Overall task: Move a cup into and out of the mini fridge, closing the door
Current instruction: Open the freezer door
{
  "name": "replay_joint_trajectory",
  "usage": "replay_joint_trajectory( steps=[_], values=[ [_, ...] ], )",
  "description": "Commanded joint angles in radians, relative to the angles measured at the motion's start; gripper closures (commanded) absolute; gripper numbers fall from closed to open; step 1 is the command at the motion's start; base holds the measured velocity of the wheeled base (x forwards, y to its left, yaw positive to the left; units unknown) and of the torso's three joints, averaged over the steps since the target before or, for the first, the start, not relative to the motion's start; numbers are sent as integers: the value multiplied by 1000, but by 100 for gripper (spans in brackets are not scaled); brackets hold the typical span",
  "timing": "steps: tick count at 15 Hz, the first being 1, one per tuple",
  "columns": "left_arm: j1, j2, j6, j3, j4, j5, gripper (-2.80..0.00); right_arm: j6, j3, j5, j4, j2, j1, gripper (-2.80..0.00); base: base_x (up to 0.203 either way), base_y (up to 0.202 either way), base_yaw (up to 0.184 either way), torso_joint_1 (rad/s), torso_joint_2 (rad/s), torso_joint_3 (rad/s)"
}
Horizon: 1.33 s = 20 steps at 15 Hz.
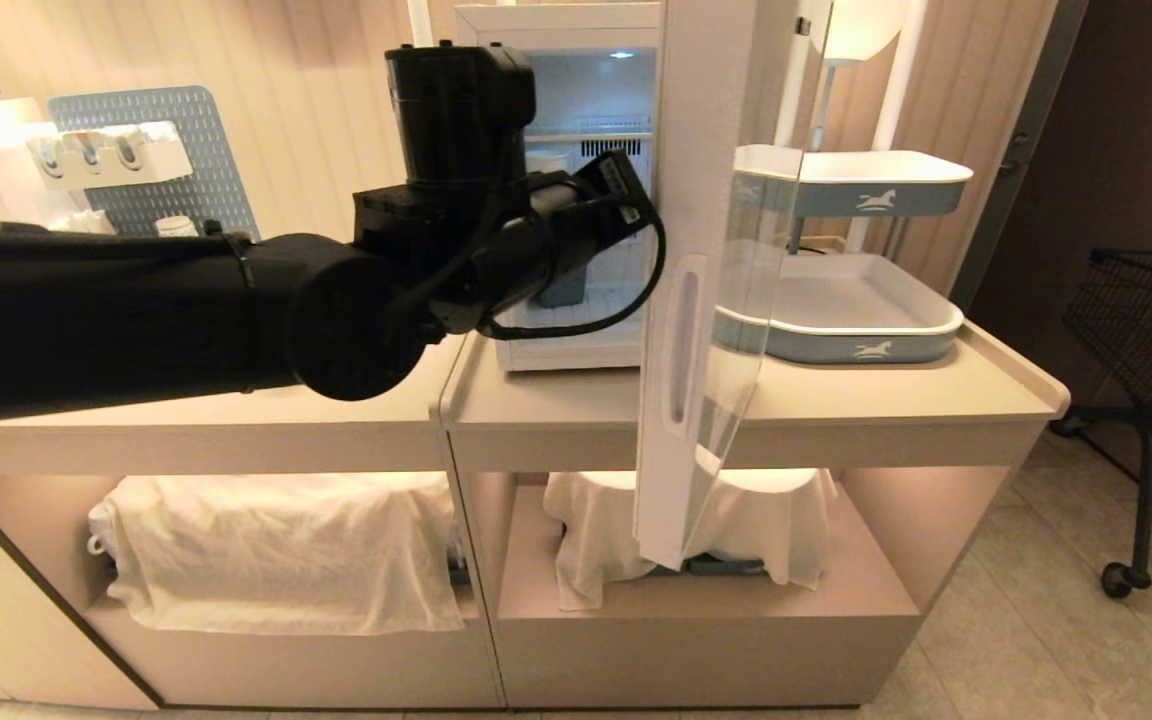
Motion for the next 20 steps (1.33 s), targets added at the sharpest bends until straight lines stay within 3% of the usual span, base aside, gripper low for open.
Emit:
replay_joint_trajectory(
  steps=[1,6,12,15,18,20],
  values=[
    [-40,4,-9,-6,1,4,0,-1,18,1,0,0,-1,0,0,0,0,0,0,0],
    [-167,43,-13,-55,15,21,0,-1,18,1,0,0,1,0,0,0,0,0,0,0],
    [-352,154,-20,-229,88,84,0,-1,18,1,0,0,1,0,0,0,0,0,0,0],
    [-442,180,-95,-265,88,54,0,-1,18,1,0,0,1,0,0,0,0,0,0,0],
    [-436,189,-91,-255,92,64,0,-1,18,1,0,0,-1,0,0,0,0,0,0,0],
    [-383,176,-39,-235,109,93,0,-1,18,1,0,0,1,0,0,0,0,0,0,0]
  ],
)
